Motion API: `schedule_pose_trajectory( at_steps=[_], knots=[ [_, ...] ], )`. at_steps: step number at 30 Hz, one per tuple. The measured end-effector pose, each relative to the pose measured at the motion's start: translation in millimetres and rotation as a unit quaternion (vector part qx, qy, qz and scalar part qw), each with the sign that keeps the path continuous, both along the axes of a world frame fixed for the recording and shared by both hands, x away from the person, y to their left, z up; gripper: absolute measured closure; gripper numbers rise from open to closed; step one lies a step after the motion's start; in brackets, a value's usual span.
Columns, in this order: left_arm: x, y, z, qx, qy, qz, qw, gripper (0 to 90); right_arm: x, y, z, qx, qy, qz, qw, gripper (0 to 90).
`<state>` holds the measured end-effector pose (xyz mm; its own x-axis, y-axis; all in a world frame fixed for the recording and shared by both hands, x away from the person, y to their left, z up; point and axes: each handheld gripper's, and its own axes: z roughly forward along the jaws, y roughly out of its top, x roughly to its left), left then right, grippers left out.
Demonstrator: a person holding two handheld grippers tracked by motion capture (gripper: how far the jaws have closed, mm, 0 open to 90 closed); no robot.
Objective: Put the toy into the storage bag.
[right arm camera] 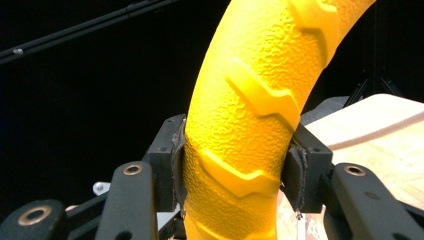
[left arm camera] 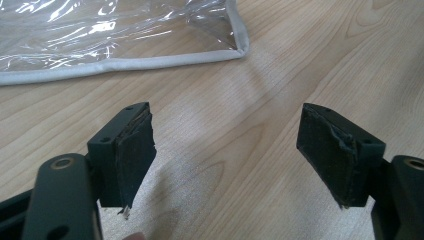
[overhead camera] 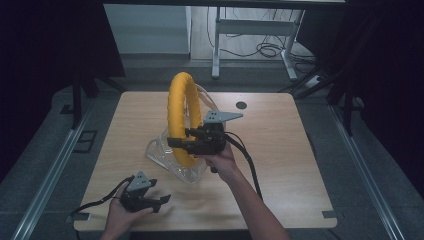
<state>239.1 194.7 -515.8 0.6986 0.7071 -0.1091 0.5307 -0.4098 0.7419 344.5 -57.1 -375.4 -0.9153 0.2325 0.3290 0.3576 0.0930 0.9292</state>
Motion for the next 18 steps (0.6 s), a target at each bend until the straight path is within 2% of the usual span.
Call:
schedule_pose_trajectory(
  at_steps=[2, 3, 6, 7, 8, 12, 16, 18],
  knots=[
    [0.0, 0.1, 0.2, -0.001, 0.000, 0.000, 1.0000, 22.9, -0.1, 0.2, -1.7, -0.003, 0.001, 0.000, 1.0000, 50.1],
    [0.0, 0.4, 0.5, -0.001, 0.000, 0.000, 1.0000, 22.9, 1.3, 0.5, -7.0, -0.011, 0.014, -0.002, 0.9998, 49.5],
    [-0.1, 0.2, 0.3, -0.001, 0.000, 0.001, 1.0000, 22.9, 3.7, -0.3, -16.1, -0.020, 0.019, -0.013, 0.9995, 48.3],
    [-0.1, 0.2, 0.3, -0.001, 0.000, 0.001, 1.0000, 22.9, 3.7, -0.3, -16.1, -0.020, 0.019, -0.013, 0.9995, 48.3],
    [-0.1, 0.0, 0.1, 0.000, 0.000, 0.000, 1.0000, 22.9, 6.3, -3.7, -19.7, -0.009, 0.026, -0.020, 0.9994, 48.1],
    [0.0, 0.2, 0.3, -0.001, 0.000, 0.000, 1.0000, 22.9, 7.5, -6.2, -18.9, -0.012, 0.026, -0.027, 0.9992, 47.2],
    [0.0, -0.3, -0.2, 0.000, 0.000, 0.001, 1.0000, 22.8, 1.9, -6.7, -15.9, -0.044, -0.019, -0.059, 0.9971, 43.2],
    [0.0, -0.3, -0.3, 0.000, 0.001, 0.000, 1.0000, 22.8, 1.6, -7.1, -15.8, -0.048, -0.024, -0.064, 0.9965, 42.9]
  ],
)
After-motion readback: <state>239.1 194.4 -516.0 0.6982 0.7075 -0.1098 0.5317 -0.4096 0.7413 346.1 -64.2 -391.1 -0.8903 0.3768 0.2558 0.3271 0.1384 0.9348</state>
